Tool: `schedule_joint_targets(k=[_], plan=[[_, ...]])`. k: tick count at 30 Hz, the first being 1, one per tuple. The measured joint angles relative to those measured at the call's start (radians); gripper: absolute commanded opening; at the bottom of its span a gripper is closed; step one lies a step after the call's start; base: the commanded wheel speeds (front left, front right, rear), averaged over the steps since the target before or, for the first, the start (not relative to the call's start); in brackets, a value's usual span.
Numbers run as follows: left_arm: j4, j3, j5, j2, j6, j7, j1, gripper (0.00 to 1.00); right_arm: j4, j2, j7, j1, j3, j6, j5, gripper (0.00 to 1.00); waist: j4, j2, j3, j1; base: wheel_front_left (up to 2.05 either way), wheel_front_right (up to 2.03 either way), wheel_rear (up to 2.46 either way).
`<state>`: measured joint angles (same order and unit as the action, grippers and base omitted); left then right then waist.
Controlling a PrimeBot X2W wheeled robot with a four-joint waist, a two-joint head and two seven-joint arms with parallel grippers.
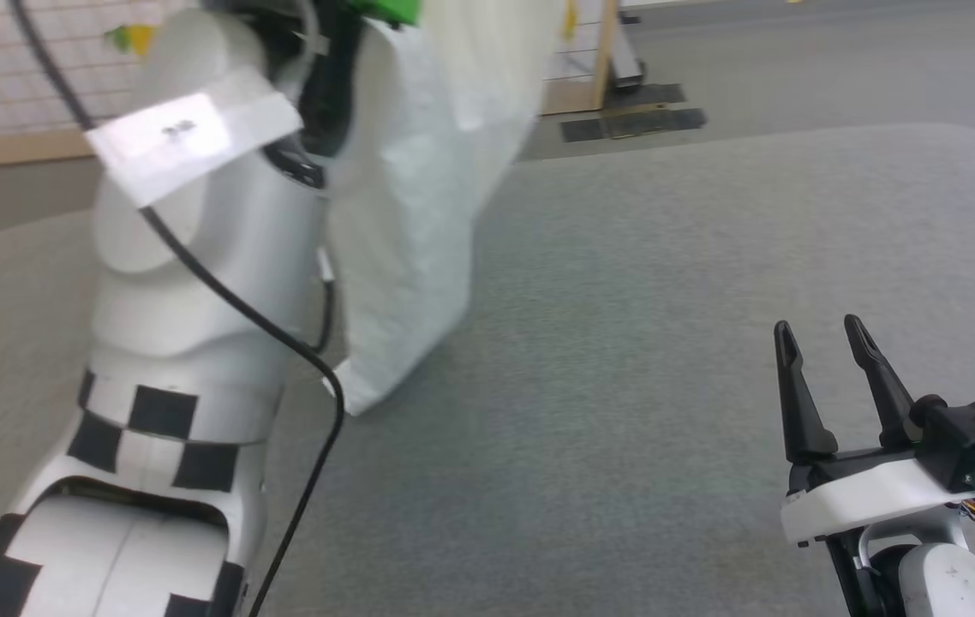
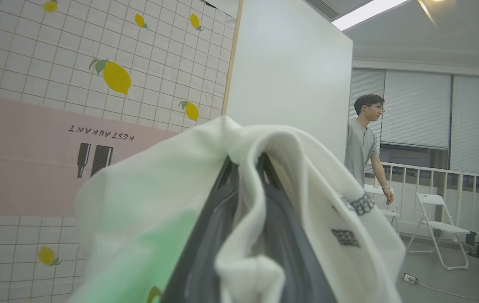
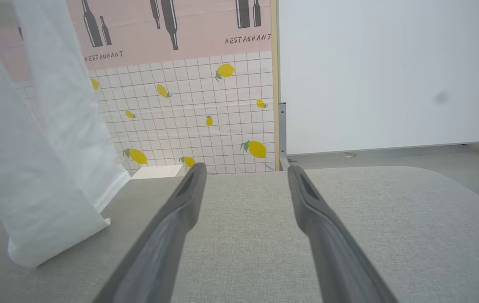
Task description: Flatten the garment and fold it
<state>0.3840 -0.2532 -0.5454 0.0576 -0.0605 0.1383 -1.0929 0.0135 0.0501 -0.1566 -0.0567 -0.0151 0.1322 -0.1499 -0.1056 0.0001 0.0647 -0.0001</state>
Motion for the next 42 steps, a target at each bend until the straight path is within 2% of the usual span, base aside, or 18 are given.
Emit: schedule_joint_targets(k=[2, 6, 13, 21, 22, 23, 24, 29, 35, 38, 42], plan=[[0.022, -0.05, -0.028, -0.002, -0.001, -0.002, 0.003, 0.0, -0.004, 0.0, 0.004, 0.001, 0.005, 0.0, 0.0, 1.0, -0.025, 0.0, -0.003, 0.0, 0.0, 0.0, 0.0], [0.077, -0.212, -0.117, -0.004, 0.002, -0.039, 0.06, 0.0, -0.008, 0.0, 0.007, 0.001, 0.013, 0.0, -0.001, 1.0, -0.074, 0.0, -0.002, 0.0, 0.0, 0.0, 0.0], [0.27, -0.492, -0.183, -0.011, 0.013, -0.26, 0.279, 0.0, -0.01, 0.001, 0.007, 0.001, 0.013, 0.0, -0.006, 1.0, -0.117, 0.0, 0.021, 0.0, 0.0, 0.0, 0.0], [0.372, -0.654, -0.268, -0.011, -0.007, -0.452, 0.394, 0.0, -0.007, 0.001, 0.003, 0.001, 0.018, 0.0, -0.018, 1.0, -0.113, 0.0, 0.056, 0.0, 0.0, 0.0, 0.0], [0.373, -0.662, -0.287, -0.011, -0.01, -0.465, 0.402, 0.06, -0.007, 0.001, -0.001, 0.001, 0.018, 0.0, -0.02, 1.0, -0.109, 0.0, 0.058, 0.0, 0.0, 0.0, 0.0], [0.371, -0.666, -0.3, -0.011, -0.01, -0.466, 0.405, 0.72, -0.006, 0.001, -0.002, 0.001, 0.018, 0.0, -0.02, 1.0, -0.106, 0.0, 0.06, 0.0, 0.0, 0.0, 0.0], [0.368, -0.666, -0.305, -0.012, -0.009, -0.453, 0.407, 1.0, -0.004, 0.001, -0.002, 0.0, 0.017, 0.0, -0.02, 1.0, -0.1, 0.0, 0.061, 0.0, 0.0, 0.0, 0.0], [0.325, -0.626, -0.305, -0.012, 0.015, -0.284, 0.405, 1.0, 0.0, 0.001, -0.004, 0.0, 0.007, 0.0, -0.02, 1.0, -0.071, 0.0, 0.062, 0.0, 0.0, 0.0, 0.0], [0.223, -0.521, -0.288, 0.025, 0.046, 0.026, 0.404, 1.0, -0.008, 0.0, -0.006, 0.0, -0.018, 0.0, -0.017, 1.0, -0.022, 0.0, 0.049, 0.0, 0.0, 0.0, 0.0], [0.168, -0.474, -0.274, 0.072, 0.07, 0.095, 0.423, 1.0, -0.015, 0.0, -0.001, 0.0, -0.026, 0.0, -0.013, 1.0, 0.0, 0.0, 0.036, 0.0, 0.0, 0.0, 0.0], [0.058, -0.374, -0.234, 0.125, 0.109, 0.116, 0.505, 1.0, -0.03, 0.0, 0.009, 0.002, -0.033, 0.0, -0.006, 1.0, 0.028, 0.0, 0.019, 0.0, 0.0, 0.0, 0.0]])
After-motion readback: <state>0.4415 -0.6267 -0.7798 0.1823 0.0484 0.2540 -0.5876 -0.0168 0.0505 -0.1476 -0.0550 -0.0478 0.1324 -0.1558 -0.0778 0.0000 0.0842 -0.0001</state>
